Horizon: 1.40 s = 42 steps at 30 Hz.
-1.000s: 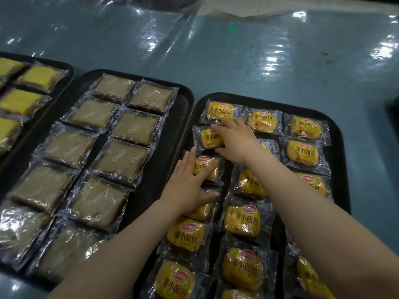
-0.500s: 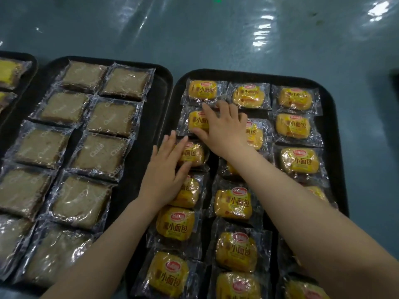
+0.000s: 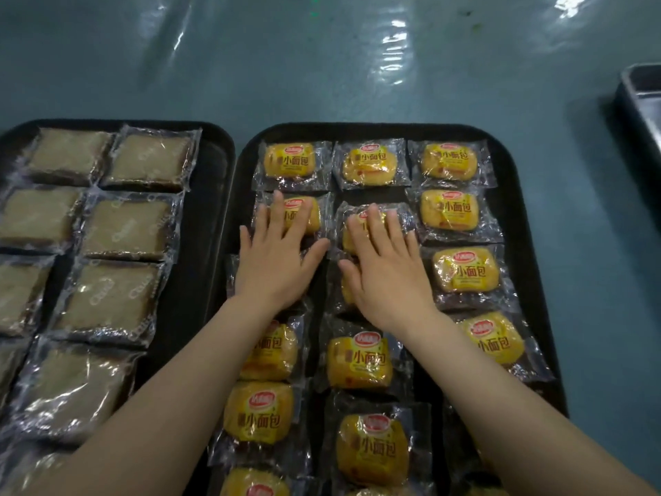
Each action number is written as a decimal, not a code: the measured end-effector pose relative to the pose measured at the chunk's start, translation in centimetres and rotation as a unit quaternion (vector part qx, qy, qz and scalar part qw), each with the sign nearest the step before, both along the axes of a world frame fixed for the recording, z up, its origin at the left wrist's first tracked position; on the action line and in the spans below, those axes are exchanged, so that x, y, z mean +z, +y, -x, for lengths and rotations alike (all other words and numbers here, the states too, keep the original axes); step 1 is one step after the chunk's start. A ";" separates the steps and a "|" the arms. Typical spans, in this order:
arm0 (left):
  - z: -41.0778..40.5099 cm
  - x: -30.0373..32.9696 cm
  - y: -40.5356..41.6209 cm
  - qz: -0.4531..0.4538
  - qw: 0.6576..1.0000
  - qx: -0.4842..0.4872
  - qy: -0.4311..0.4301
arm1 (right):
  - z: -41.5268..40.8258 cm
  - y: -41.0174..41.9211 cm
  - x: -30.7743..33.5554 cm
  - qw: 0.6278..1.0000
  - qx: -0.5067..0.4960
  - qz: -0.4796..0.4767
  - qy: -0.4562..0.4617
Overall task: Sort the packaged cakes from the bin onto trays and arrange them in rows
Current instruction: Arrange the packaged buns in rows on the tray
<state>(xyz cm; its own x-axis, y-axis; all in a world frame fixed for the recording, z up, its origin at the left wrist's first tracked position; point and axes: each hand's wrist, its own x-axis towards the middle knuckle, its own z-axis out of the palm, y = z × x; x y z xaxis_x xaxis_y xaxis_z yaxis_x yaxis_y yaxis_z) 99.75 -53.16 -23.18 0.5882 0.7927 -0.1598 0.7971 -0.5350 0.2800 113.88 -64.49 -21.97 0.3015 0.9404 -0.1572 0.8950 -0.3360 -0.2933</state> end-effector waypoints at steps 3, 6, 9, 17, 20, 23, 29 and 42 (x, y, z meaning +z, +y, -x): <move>0.1 -0.5 0.0 -0.030 1.000 -0.001 0.002 | -0.4 1.1 -0.4 1.000 -0.007 -0.015 -0.012; -0.1 -0.5 -0.2 -0.041 0.999 -0.003 0.011 | -1.0 2.4 -0.4 1.000 -0.011 -0.019 -0.013; 0.0 -0.5 -0.1 -0.035 0.999 -0.005 0.011 | -1.3 2.7 -0.5 1.000 -0.010 -0.004 -0.012; -0.1 0.7 1.0 0.045 0.998 -0.022 0.031 | -1.9 2.7 -0.1 0.999 0.013 0.030 0.016; 0.7 2.3 0.4 0.001 0.999 -0.036 -0.013 | -2.0 1.8 0.6 0.999 0.024 0.020 0.011; 2.3 3.5 -2.4 0.000 0.996 -0.034 -0.080 | -0.9 -1.2 1.6 0.999 -0.002 -0.048 0.023; 8.0 3.8 -8.4 0.113 0.983 -0.031 -0.142 | 2.8 -8.2 1.6 0.997 -0.014 0.000 0.070; 10.7 0.7 -13.7 -0.031 0.996 -0.066 0.051 | 6.7 -9.3 0.2 0.999 0.004 0.041 -0.031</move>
